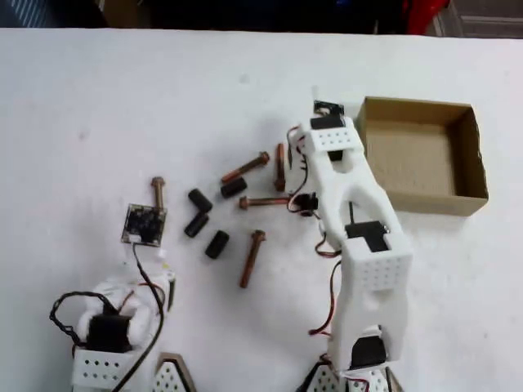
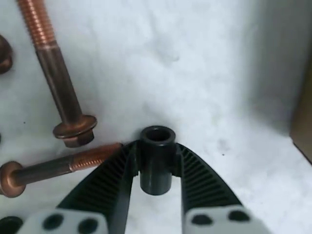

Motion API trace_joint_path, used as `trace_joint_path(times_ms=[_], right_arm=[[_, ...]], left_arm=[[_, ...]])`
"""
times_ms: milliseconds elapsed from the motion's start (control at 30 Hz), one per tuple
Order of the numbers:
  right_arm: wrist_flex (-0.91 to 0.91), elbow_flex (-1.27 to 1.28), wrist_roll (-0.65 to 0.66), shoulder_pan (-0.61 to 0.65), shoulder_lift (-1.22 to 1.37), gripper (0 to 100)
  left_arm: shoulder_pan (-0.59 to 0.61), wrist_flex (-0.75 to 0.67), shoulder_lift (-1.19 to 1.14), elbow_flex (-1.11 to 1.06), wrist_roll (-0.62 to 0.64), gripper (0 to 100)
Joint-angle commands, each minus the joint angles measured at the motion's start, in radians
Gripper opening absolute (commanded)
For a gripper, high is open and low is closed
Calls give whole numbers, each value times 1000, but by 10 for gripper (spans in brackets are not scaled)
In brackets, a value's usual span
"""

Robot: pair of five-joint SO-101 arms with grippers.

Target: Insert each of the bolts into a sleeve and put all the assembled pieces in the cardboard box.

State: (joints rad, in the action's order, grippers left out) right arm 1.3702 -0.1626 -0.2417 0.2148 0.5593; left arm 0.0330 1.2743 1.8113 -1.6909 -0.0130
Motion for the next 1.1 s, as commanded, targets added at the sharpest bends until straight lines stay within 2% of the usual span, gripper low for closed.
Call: trace_joint_path(times_ms=[0,67,433,1067], right_arm=[[8,-17,178,-5,-48,18],[10,-18,230,-5,-88,17],[140,-17,339,-36,-443,17],[326,31,341,-27,-895,17]], left_arm=[[-15,8,4,-2,5,23],[-15,8,4,-2,5,23],[-15,8,4,-2,5,23],[-15,8,4,-2,5,23]])
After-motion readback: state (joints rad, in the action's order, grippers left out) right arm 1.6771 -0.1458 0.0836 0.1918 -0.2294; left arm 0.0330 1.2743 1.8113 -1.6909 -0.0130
